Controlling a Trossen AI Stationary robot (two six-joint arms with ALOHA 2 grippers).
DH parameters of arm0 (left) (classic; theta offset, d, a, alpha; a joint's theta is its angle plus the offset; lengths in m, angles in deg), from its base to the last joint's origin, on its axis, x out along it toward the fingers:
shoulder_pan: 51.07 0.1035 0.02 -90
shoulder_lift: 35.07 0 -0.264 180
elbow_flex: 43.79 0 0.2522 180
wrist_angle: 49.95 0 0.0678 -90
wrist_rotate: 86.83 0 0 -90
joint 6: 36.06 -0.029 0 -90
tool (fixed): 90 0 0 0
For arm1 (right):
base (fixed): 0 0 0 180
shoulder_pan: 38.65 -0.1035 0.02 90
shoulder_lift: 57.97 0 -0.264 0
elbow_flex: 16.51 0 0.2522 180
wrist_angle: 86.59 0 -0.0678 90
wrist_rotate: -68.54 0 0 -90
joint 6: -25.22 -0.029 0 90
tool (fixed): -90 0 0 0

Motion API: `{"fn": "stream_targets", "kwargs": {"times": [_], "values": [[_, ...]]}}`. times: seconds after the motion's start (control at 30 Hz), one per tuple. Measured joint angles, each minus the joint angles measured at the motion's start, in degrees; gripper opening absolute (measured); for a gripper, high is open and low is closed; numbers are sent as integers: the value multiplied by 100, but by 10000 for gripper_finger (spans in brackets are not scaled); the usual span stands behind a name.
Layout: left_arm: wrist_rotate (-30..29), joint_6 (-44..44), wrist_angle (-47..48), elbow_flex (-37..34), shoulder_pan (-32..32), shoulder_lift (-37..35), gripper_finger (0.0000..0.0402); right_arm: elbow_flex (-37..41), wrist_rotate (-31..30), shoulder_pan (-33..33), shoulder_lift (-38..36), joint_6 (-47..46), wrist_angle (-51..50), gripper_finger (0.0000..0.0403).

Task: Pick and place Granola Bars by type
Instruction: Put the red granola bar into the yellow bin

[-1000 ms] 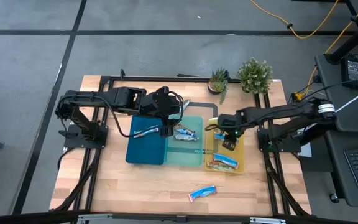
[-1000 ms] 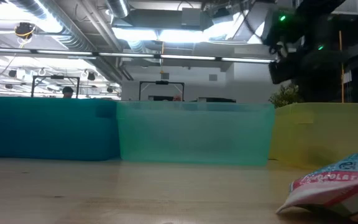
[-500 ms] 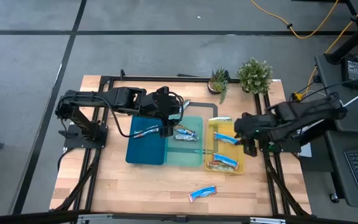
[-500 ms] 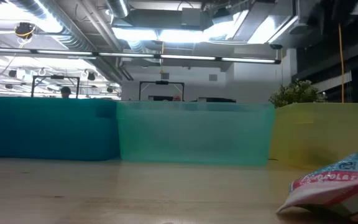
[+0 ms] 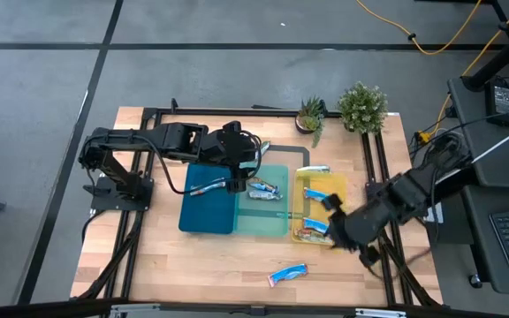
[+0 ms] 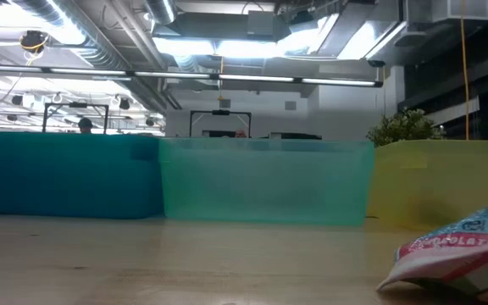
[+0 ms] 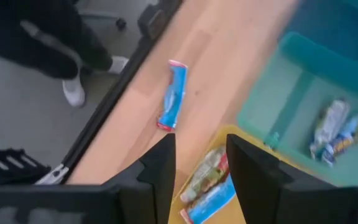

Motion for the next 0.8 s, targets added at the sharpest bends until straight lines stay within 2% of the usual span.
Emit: {"fn": "stream_targets", "kwargs": {"times": [0.17, 0.3, 0.5, 0.63, 0.8], "values": [[-1, 28, 2, 0, 0, 0, 226, -454, -1, -228, 588, 650, -180, 145], [-1, 24, 2, 0, 0, 0, 226, -492, 1, -309, 876, 1003, -178, 145], [58, 179, 7, 0, -11, 0, 226, -492, 5, -259, 1482, 878, -171, 149], [71, -102, 20, 1, -42, 0, 226, -490, 106, -132, 1999, 639, -138, 182], [86, -418, 25, 0, -44, 0, 226, -486, 108, 65, 2566, 131, 258, 257]]}}
